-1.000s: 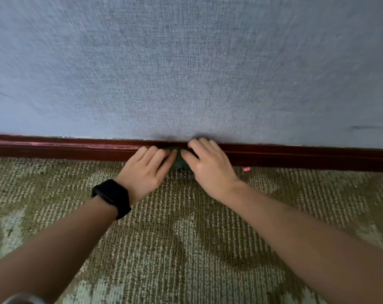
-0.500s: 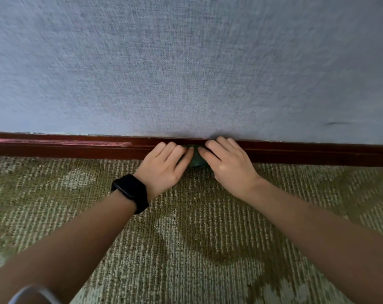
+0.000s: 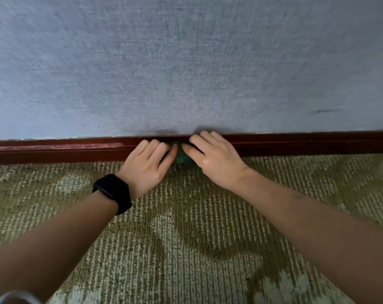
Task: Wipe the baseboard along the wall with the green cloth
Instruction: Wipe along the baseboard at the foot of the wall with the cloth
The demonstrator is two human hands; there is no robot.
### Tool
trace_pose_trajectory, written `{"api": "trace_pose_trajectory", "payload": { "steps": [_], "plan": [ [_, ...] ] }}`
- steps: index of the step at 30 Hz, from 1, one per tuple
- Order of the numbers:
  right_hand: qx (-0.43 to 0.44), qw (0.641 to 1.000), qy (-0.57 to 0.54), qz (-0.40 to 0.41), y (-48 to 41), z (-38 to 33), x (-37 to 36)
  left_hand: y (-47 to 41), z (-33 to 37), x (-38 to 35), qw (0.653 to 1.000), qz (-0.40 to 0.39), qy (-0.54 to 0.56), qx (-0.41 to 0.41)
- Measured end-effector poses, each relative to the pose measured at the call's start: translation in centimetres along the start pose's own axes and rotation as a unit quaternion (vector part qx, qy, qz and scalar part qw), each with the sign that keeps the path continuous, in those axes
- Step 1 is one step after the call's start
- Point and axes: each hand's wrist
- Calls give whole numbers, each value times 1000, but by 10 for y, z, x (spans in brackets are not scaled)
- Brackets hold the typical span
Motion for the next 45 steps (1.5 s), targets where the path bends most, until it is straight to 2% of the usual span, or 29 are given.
{"api": "trace_pose_trajectory", "payload": {
  "steps": [8, 16, 20, 25, 31, 38, 43, 45],
  "plan": [
    [-29, 1000, 5, 9, 3, -4, -3, -1, -6, -2, 999, 16, 2, -37],
    [-4, 1000, -12, 18, -22, -35, -19, 36, -25, 4, 1000, -1, -15, -4],
    [5, 1000, -4, -19, -17, -27, -12, 25, -16, 7, 1000, 10, -3, 26],
    [-37, 997, 9, -66, -3, -13, 3, 6, -5, 2, 999, 36, 4, -1],
    [-45, 997, 12, -53, -16, -32, -2, 23, -23, 5, 999, 38, 0, -31],
    [2, 1000, 3, -29, -55, -79, -26, 82, -52, 14, 999, 20, -26, 15],
    [-13, 999, -1, -52, -53, -74, -19, 74, -38, 11, 995, 53, -16, 81],
    [-30, 997, 9, -67, -44, -65, -13, 63, -31, 7, 994, 70, -13, 84]
  ]
}}
Point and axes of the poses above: each hand's wrist, its own y-axis away from the middle knuckle, its own x-axis out of the back of the hand, z = x × y, and after that the axes turned 6 degrees about -x, right-handed
